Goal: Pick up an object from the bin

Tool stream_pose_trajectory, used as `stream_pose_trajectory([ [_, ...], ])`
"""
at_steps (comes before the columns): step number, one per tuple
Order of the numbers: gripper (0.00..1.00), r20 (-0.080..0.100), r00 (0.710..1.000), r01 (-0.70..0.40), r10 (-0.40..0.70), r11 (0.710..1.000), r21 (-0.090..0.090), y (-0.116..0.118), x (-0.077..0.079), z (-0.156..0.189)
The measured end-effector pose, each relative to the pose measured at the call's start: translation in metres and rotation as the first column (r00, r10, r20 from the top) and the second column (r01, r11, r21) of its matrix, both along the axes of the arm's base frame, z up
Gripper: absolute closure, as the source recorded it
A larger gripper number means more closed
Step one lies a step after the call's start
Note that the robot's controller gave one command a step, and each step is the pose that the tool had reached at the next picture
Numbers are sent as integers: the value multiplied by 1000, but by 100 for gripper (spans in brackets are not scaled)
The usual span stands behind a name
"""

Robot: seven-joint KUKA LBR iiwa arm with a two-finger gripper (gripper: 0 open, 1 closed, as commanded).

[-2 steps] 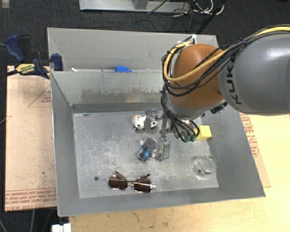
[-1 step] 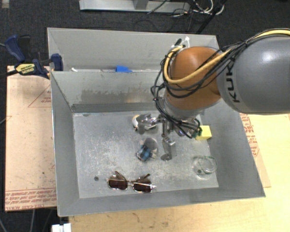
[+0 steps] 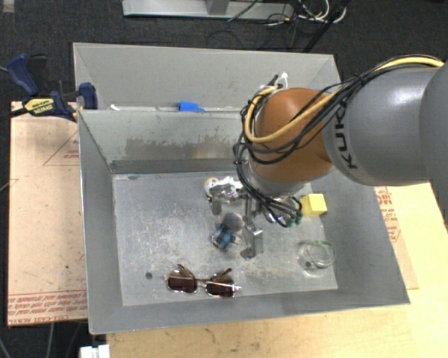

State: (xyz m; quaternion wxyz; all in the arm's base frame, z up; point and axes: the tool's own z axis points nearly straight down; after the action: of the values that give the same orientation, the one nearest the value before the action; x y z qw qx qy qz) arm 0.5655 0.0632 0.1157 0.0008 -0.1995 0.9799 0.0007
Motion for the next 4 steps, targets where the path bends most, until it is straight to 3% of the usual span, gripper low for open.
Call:
stream_pose_trajectory([
  [1, 0, 0, 971, -241, 241, 971, -1, 1, 1, -34],
  [2, 100, 5, 988, -151, 151, 988, 1, -2, 85, -44],
  [4, 100, -1, 989, -151, 151, 989, 1, -2, 83, -40],
])
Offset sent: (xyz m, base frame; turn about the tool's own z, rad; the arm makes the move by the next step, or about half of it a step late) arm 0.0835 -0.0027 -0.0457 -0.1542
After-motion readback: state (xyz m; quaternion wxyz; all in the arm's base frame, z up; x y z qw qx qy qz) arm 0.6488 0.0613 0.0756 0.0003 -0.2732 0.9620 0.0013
